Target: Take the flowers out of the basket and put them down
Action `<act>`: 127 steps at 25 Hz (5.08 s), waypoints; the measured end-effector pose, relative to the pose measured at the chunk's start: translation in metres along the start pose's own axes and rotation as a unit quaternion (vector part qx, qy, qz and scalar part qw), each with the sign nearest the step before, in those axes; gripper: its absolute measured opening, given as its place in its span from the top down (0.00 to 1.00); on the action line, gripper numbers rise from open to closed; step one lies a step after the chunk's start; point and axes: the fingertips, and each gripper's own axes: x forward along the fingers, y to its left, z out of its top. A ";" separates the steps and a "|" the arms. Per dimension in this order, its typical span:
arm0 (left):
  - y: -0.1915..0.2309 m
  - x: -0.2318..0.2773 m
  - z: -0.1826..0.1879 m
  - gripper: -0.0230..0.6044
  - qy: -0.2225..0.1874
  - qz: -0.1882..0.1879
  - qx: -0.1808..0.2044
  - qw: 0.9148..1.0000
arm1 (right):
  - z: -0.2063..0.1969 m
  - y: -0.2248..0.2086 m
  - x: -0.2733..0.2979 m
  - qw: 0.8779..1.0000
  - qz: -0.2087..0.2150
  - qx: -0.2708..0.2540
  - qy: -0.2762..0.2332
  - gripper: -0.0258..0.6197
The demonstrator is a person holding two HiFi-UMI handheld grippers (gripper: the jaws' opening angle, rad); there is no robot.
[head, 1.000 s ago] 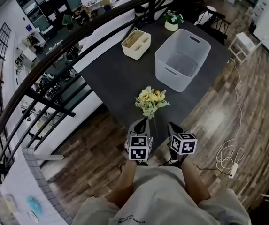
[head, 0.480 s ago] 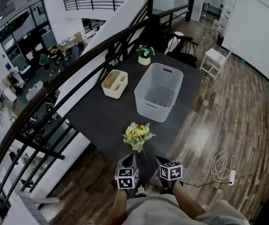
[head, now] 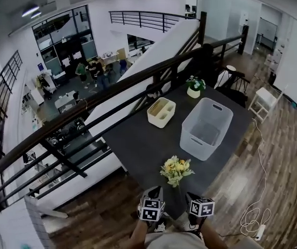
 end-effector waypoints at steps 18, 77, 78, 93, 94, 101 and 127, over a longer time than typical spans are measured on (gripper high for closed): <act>0.005 0.026 0.008 0.93 -0.005 -0.003 0.005 1.000 | 0.017 -0.012 0.015 0.998 -0.004 -0.062 -0.012 0.93; 0.028 0.062 -0.011 0.93 0.021 -0.011 -0.057 0.998 | -0.015 -0.055 0.157 0.974 -0.019 0.015 0.226 0.82; 0.027 0.061 -0.011 0.93 0.021 -0.010 -0.056 0.998 | -0.013 -0.056 0.155 0.976 -0.015 0.021 0.218 0.83; -0.033 0.046 -0.024 0.93 0.017 0.029 -0.044 0.998 | 0.023 -0.040 0.087 0.989 0.091 0.036 0.108 0.85; -0.040 0.044 -0.022 0.93 0.015 0.036 -0.047 0.998 | 0.029 -0.040 0.080 0.989 0.100 0.032 0.102 0.85; -0.094 0.044 -0.014 0.93 0.010 0.065 -0.040 0.997 | 0.057 -0.056 0.028 0.987 0.148 0.016 0.064 0.85; -0.240 0.127 0.065 0.93 -0.033 0.016 -0.053 0.998 | 0.176 -0.220 -0.111 0.982 0.174 0.046 -0.054 0.85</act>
